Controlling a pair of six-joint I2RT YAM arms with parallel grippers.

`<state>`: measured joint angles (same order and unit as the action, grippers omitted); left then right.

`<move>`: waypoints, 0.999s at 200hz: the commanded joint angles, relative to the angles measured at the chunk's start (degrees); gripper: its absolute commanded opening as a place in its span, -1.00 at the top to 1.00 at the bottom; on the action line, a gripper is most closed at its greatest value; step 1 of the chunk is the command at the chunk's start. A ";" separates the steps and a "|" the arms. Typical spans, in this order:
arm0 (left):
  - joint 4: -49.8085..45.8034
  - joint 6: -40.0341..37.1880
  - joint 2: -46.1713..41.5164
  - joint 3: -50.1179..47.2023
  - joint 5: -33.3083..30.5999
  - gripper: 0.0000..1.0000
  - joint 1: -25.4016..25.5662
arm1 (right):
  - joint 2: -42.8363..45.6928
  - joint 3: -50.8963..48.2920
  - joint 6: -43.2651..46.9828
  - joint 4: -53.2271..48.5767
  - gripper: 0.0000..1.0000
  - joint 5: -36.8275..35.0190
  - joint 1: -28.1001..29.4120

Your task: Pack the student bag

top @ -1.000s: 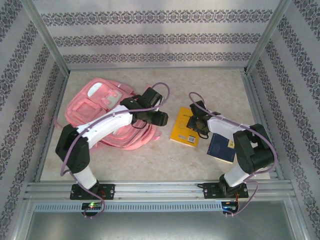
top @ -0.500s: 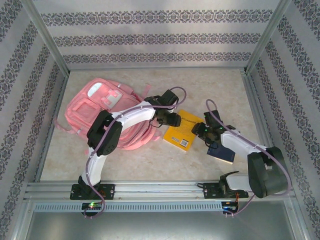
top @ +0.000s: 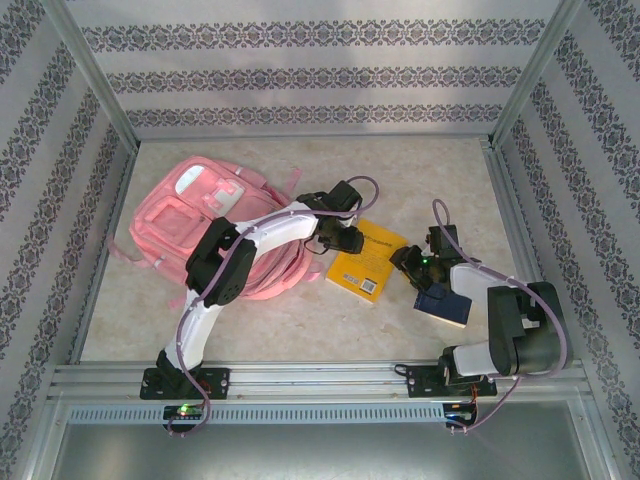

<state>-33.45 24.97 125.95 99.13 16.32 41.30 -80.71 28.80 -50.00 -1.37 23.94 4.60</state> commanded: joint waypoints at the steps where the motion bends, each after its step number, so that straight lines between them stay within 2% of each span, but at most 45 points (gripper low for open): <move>1: -0.56 -1.37 0.59 -0.23 1.55 0.14 0.63 | -4.02 -0.94 0.64 8.28 0.07 6.29 1.77; 40: -0.21 -1.65 0.56 -1.81 2.14 0.15 0.47 | -2.44 0.12 4.12 5.05 0.09 5.57 2.96; 130: 1.99 -1.70 -2.78 -5.83 4.05 0.19 -2.36 | 1.20 -1.54 -0.79 5.38 0.14 8.59 3.81; 200: 2.41 -3.08 -4.53 -7.17 3.90 0.19 -2.62 | -1.34 -1.73 0.59 3.92 0.15 5.66 4.10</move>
<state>-30.37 23.79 124.20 93.93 20.49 39.24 -80.99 27.66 -49.76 2.24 30.06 8.05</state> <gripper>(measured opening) 0.400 0.427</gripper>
